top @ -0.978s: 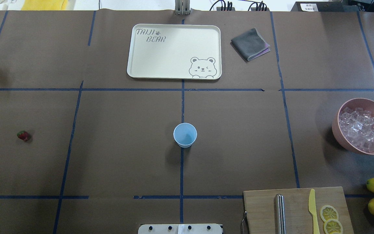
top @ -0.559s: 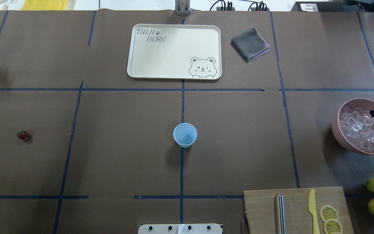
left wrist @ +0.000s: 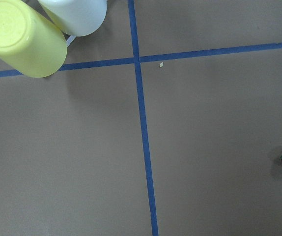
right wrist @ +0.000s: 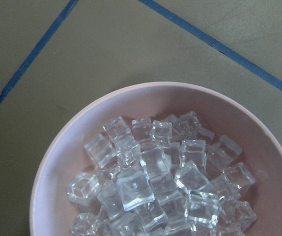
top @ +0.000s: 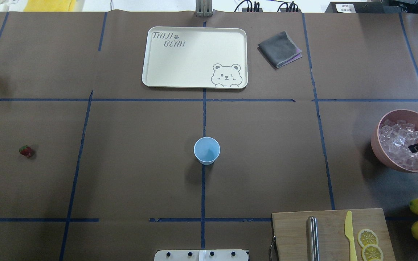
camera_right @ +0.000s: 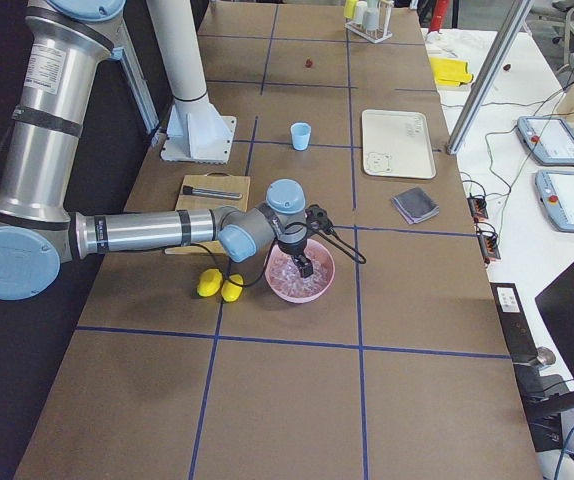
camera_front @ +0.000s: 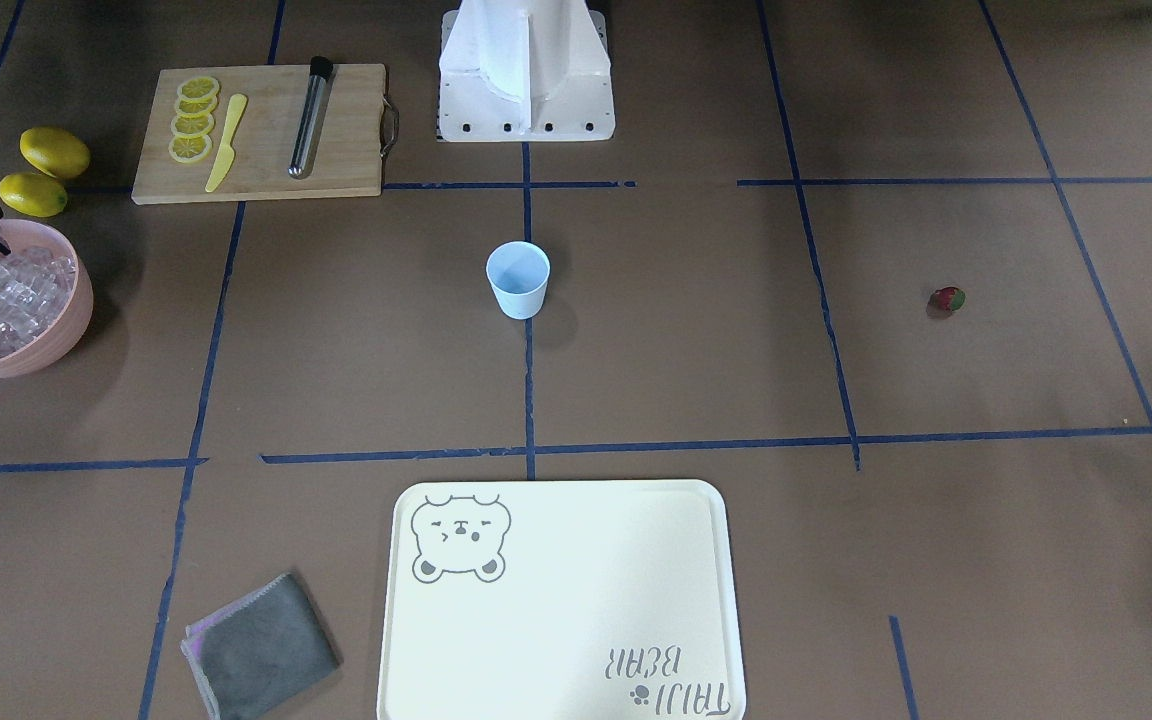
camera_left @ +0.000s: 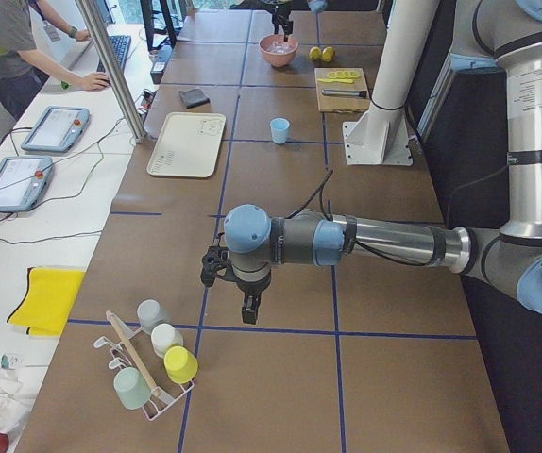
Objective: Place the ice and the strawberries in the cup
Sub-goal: 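Lower the right gripper into the pink bowl and grasp an ice cube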
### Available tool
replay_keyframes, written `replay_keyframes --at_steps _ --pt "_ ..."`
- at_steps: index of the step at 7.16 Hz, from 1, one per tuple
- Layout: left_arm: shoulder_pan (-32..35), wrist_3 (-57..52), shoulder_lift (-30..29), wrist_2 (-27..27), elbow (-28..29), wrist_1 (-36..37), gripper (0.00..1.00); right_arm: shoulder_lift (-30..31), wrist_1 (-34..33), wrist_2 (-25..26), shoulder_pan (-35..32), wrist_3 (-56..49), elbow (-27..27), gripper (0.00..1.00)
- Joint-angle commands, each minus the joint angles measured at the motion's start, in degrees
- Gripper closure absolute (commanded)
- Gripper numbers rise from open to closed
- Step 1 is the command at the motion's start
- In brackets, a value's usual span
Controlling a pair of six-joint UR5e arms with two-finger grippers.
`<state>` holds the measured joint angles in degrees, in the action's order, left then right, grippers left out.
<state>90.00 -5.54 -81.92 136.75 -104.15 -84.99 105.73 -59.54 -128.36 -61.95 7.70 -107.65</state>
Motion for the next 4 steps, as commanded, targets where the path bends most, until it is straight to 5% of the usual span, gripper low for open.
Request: replay_keyframes --at_steps 1,4 --pt "0.00 0.00 0.00 0.00 0.00 0.00 0.00 0.79 -0.05 0.12 1.48 0.30 0.25 0.07" --pt "0.00 0.00 0.00 0.00 0.27 0.00 0.00 0.97 -0.05 2.05 2.63 -0.05 0.78 0.11"
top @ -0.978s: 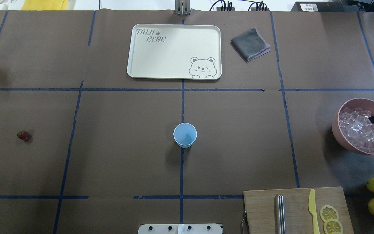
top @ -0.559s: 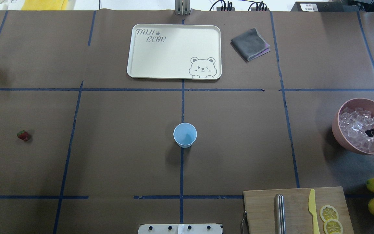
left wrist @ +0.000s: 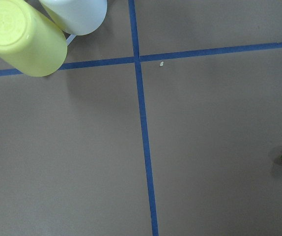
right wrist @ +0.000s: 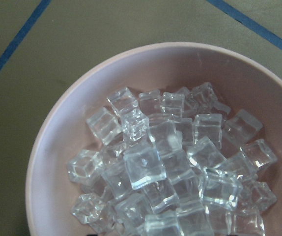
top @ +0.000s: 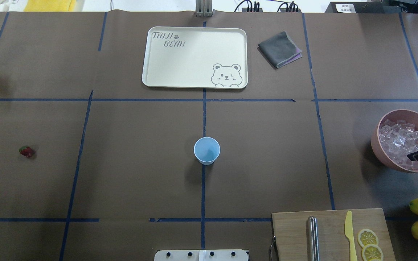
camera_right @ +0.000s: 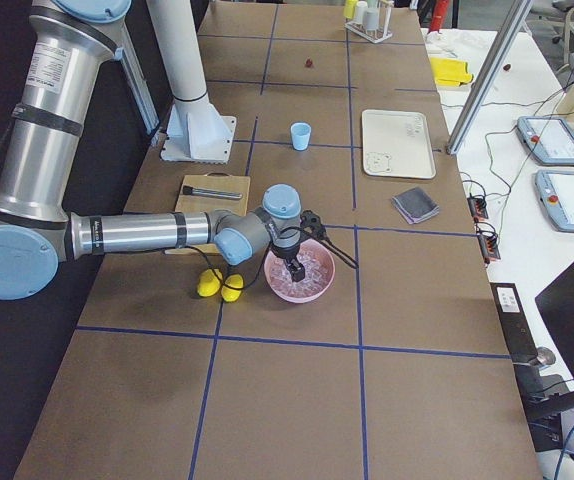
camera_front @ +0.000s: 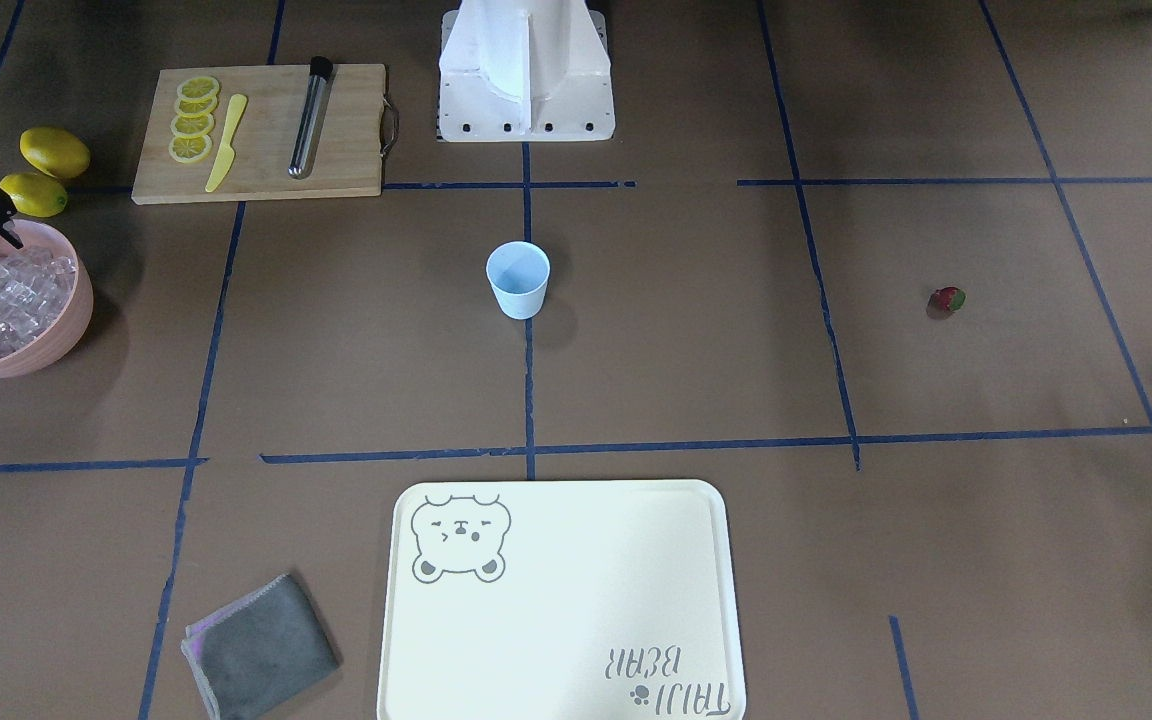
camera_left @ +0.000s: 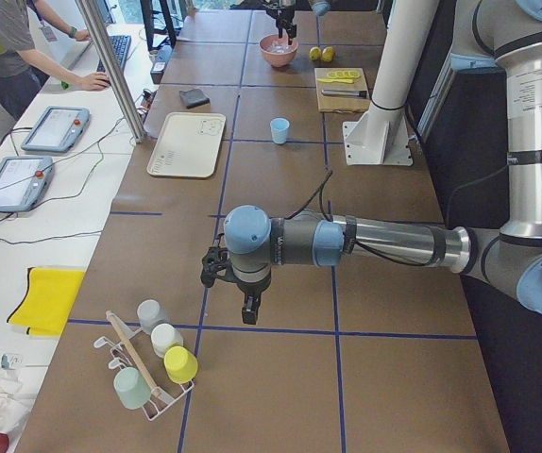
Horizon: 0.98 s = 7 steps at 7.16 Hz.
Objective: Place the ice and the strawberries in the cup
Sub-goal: 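Lower the right gripper into the pink bowl and grasp an ice cube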
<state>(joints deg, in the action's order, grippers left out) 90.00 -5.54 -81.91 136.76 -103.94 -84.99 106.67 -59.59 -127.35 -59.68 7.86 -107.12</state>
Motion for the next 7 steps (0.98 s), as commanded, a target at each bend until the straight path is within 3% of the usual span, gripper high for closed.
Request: replay_keyframes --at_steps 1,7 --pt "0.00 0.00 0.00 0.00 0.05 0.00 0.00 -0.15 0.00 2.27 0.53 -0.39 0.85 0.11" --pt "0.00 0.00 0.00 0.00 -0.21 0.00 0.00 -0.50 -0.27 0.96 1.06 0.22 1.21 0.18"
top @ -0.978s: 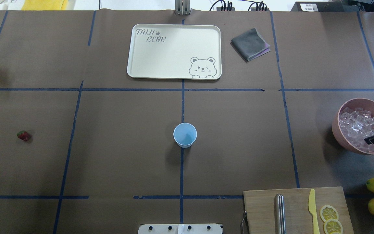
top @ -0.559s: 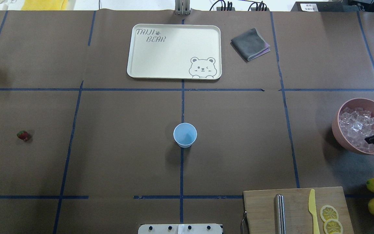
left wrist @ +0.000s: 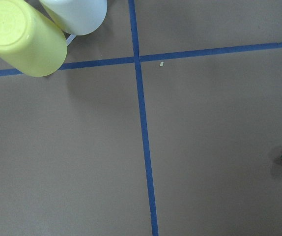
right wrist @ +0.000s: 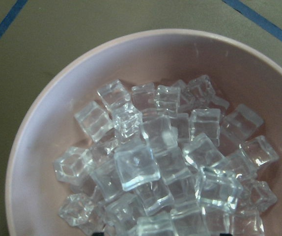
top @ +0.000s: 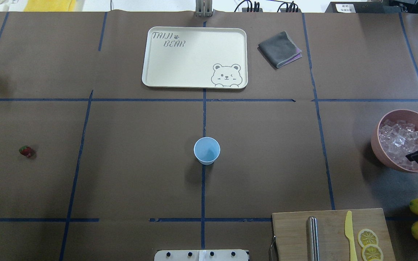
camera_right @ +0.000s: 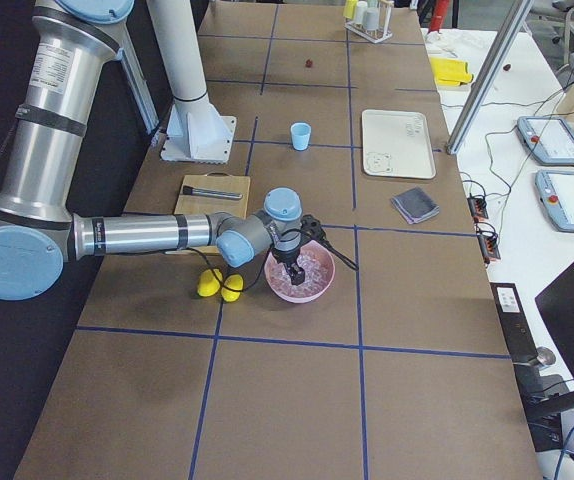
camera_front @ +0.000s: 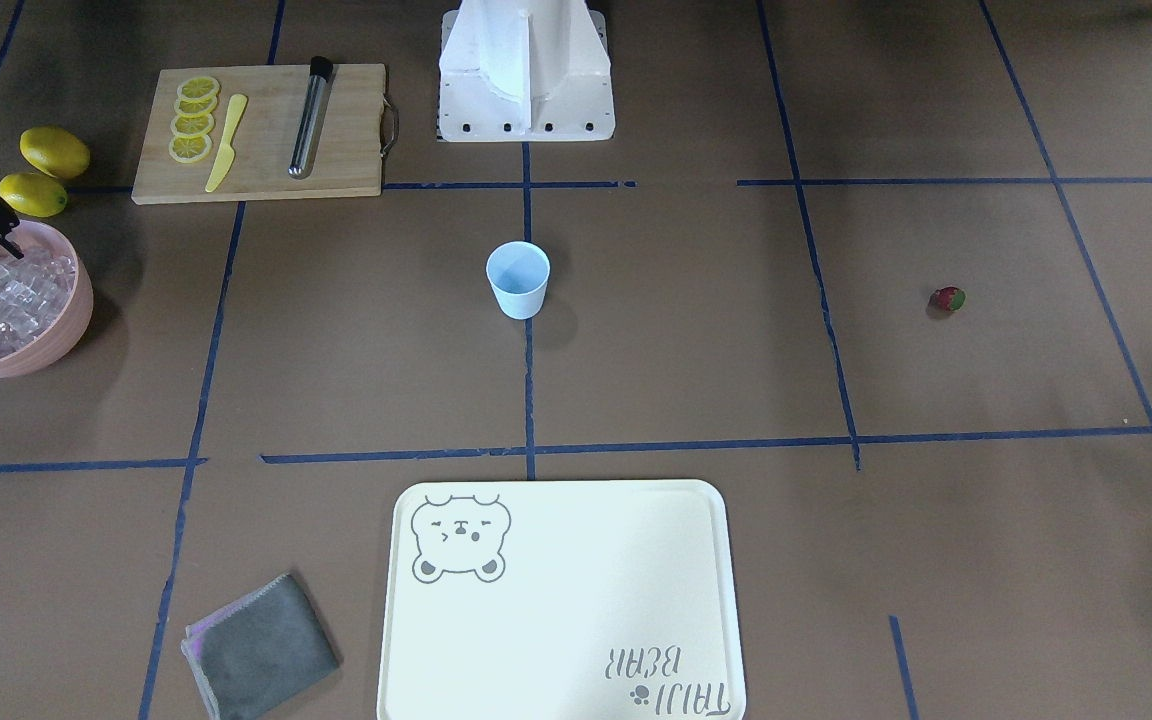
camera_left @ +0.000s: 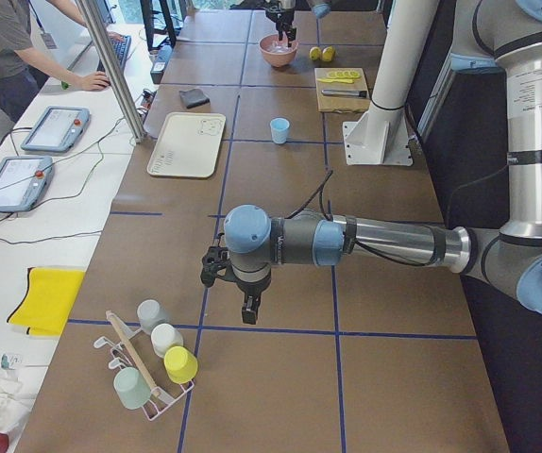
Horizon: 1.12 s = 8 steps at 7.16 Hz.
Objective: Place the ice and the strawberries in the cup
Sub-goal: 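Lower the right gripper into the pink bowl and grasp an ice cube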
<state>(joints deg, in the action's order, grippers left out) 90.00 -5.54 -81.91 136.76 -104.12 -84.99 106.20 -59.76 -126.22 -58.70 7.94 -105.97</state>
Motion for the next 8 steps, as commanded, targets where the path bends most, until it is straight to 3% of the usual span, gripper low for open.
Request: replay_keyframes --at_steps 1,2,3,4,5,6,8 --pt "0.00 0.00 0.09 0.00 -0.03 0.00 0.00 -0.29 -0.53 -0.08 0.16 0.14 0.15 0.19" --pt "0.00 0.00 0.00 0.00 -0.03 0.00 0.00 -0.20 -0.62 -0.17 0.07 0.14 0.15 0.20" --pt "0.00 0.00 0.09 0.00 0.05 0.00 0.00 -0.29 -0.63 -0.08 0.25 0.14 0.24 0.29" --pt "0.00 0.00 0.09 0.00 -0.03 0.00 0.00 -0.20 -0.63 -0.17 0.34 0.06 0.58 0.49" --pt "0.00 0.00 0.09 0.00 -0.03 0.00 0.00 -0.11 -0.63 -0.17 0.25 -0.03 0.67 0.82" --pt "0.00 0.00 0.00 0.00 -0.21 0.00 0.00 -0.03 -0.63 -0.26 0.34 -0.21 0.68 0.97" --pt "0.00 0.00 0.09 0.00 -0.21 0.00 0.00 0.24 -0.63 -1.13 0.16 -0.21 0.41 0.98"
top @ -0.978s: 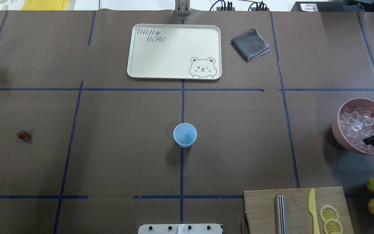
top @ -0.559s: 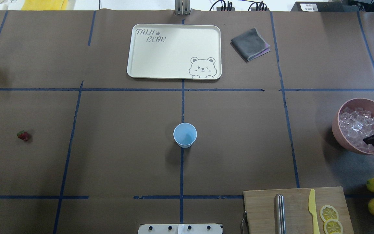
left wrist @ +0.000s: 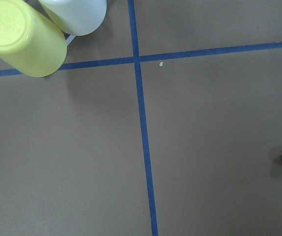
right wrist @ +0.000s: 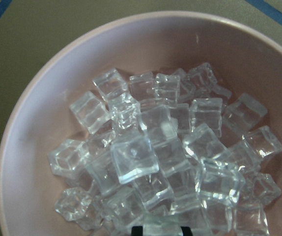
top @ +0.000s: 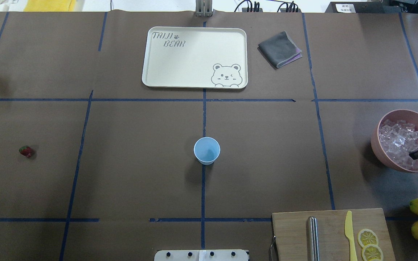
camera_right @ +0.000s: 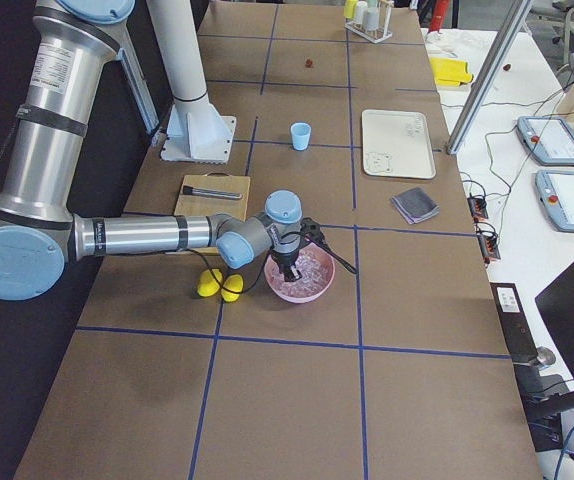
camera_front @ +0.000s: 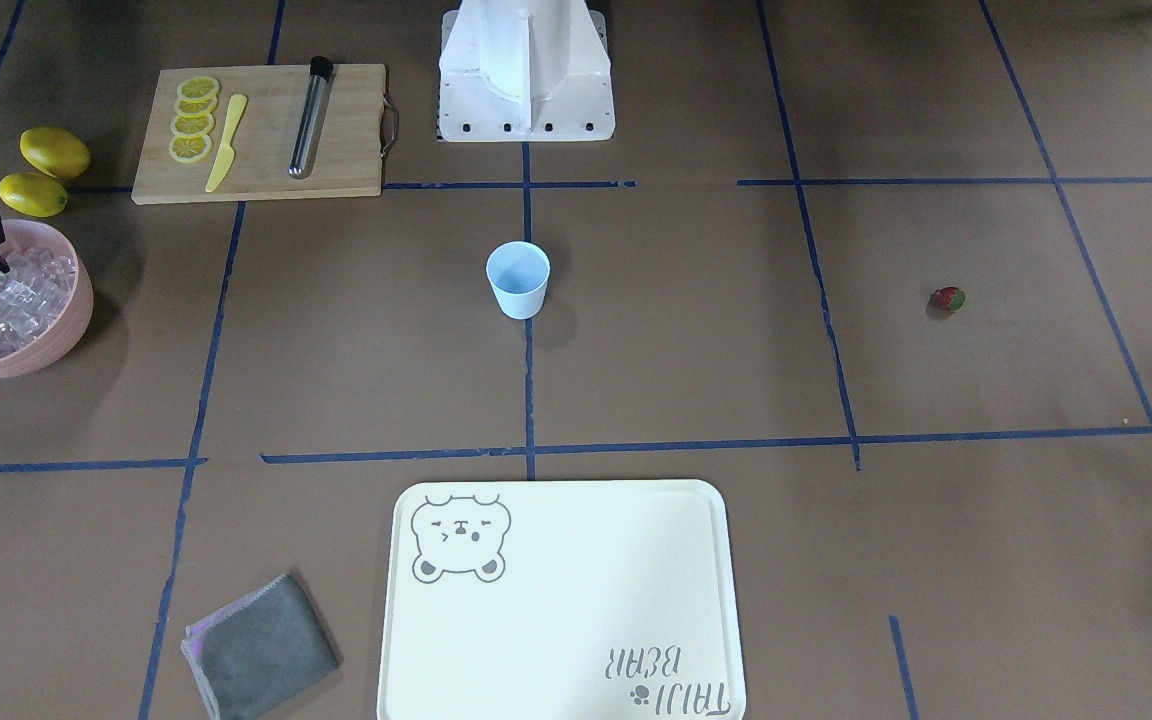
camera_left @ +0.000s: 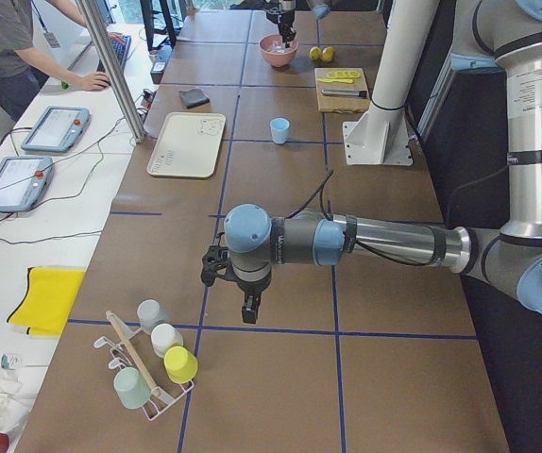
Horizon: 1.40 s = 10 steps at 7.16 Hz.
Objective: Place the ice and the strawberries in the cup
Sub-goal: 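Lower the right gripper into the pink bowl and grasp an ice cube, then carry the ice cube with the right gripper over the light-blue cup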
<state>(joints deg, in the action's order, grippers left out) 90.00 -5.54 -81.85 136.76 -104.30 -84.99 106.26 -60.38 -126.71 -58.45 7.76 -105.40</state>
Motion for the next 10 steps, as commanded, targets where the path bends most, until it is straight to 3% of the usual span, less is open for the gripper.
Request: replay_keyframes --at_steps 1,4,6,10 --pt "0.00 0.00 0.02 0.00 -0.03 0.00 0.00 0.35 0.00 -1.86 -0.43 -0.03 -0.67 0.98" --pt "0.00 0.00 0.02 0.09 -0.03 0.00 0.00 0.09 0.00 -4.85 -8.59 1.63 -1.73 0.98" --pt "0.00 -0.09 0.02 0.09 -0.12 0.00 0.00 -4.63 0.26 -4.16 -8.61 17.30 -2.52 0.98" --pt "0.00 -0.09 -0.06 0.09 -0.12 -0.09 0.00 -22.29 -7.37 -2.15 3.48 29.66 -2.79 0.99"
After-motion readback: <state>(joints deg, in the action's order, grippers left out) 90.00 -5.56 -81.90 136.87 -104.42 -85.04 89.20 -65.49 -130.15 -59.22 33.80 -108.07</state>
